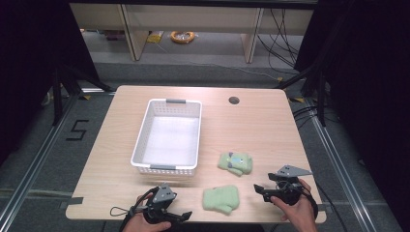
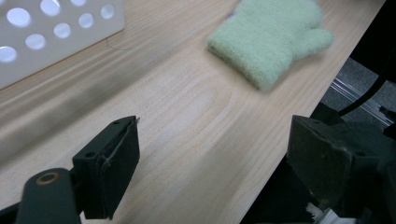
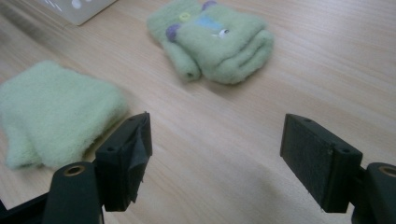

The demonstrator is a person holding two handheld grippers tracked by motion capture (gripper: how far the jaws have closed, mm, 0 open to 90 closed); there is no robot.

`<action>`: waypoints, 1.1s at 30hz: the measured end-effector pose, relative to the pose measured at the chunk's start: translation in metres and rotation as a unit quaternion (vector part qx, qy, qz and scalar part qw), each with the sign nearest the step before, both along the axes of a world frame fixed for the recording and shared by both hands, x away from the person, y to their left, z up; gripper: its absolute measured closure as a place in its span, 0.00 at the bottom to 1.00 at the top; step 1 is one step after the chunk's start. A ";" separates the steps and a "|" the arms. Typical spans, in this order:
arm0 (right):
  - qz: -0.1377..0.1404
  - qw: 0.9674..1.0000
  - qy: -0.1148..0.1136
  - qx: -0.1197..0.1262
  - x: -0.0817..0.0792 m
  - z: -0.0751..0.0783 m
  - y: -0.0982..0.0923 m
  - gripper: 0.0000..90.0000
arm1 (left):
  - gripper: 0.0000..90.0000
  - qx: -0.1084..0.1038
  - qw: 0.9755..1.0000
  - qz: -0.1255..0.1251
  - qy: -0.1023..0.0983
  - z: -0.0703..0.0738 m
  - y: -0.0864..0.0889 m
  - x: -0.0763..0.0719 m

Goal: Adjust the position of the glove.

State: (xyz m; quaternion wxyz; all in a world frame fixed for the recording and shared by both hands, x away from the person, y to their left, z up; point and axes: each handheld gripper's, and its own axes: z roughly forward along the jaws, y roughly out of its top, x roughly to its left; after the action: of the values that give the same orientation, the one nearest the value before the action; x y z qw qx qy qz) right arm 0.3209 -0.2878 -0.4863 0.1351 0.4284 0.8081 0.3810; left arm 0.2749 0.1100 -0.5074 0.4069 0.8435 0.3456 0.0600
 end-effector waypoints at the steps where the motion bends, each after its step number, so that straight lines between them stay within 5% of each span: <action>1: 0.002 1.000 -0.001 -0.002 0.000 0.000 0.000 0.31 | 0.19 0.000 1.000 0.000 0.000 0.000 0.000 0.000; 10: 0.017 1.000 -0.003 0.013 -0.004 0.005 0.007 0.42 | 0.19 -0.003 1.000 -0.002 0.002 0.000 -0.002 0.001; 11: 0.023 1.000 -0.012 0.006 -0.005 0.008 0.008 0.44 | 0.19 -0.018 1.000 0.009 0.010 -0.001 -0.005 0.000; 15: 0.041 0.999 -0.016 0.004 -0.005 0.012 0.012 0.48 | 0.21 -0.021 1.000 -0.002 0.009 0.002 -0.005 0.002; 16: 0.048 0.999 -0.025 -0.001 -0.005 0.013 0.013 0.48 | 0.21 -0.037 0.999 0.005 0.013 0.002 -0.008 0.002; 17: 0.040 0.999 -0.009 0.007 -0.008 0.014 0.017 0.49 | 0.21 -0.041 0.999 0.006 0.012 0.002 -0.010 0.003; 19: 0.058 0.998 -0.012 0.006 -0.006 0.016 0.021 0.50 | 0.22 -0.029 1.000 -0.004 0.010 0.006 -0.011 0.006; 20: 0.065 0.998 -0.017 0.003 -0.006 0.018 0.023 0.51 | 0.22 -0.047 0.999 0.004 0.010 0.006 -0.016 0.006; 22: 0.080 0.997 -0.018 -0.001 -0.005 0.020 0.028 0.53 | 0.25 -0.043 0.999 -0.001 0.009 0.008 -0.021 0.008; 23: 0.085 0.996 -0.018 0.002 -0.006 0.020 0.032 0.54 | 0.25 -0.029 1.000 -0.010 0.003 0.010 -0.023 0.011; 24: 0.088 0.996 -0.003 0.005 -0.008 0.021 0.035 0.56 | 0.25 -0.043 0.999 -0.009 0.006 0.010 -0.028 0.011; 27: 0.109 0.994 0.000 -0.005 -0.005 0.019 0.043 0.61 | 0.27 -0.039 0.999 -0.017 0.009 0.011 -0.035 0.015; 33: 0.117 0.993 0.010 -0.017 -0.001 0.015 0.056 0.64 | 0.34 -0.040 0.999 -0.017 0.015 0.012 -0.045 0.023</action>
State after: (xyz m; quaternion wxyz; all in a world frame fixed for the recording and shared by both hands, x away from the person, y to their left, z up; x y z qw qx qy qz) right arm 0.3203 -0.2317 -0.4711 0.0886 0.3323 0.8604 0.3761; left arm 0.2980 0.0646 -0.4955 0.4359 0.8331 0.3394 0.0271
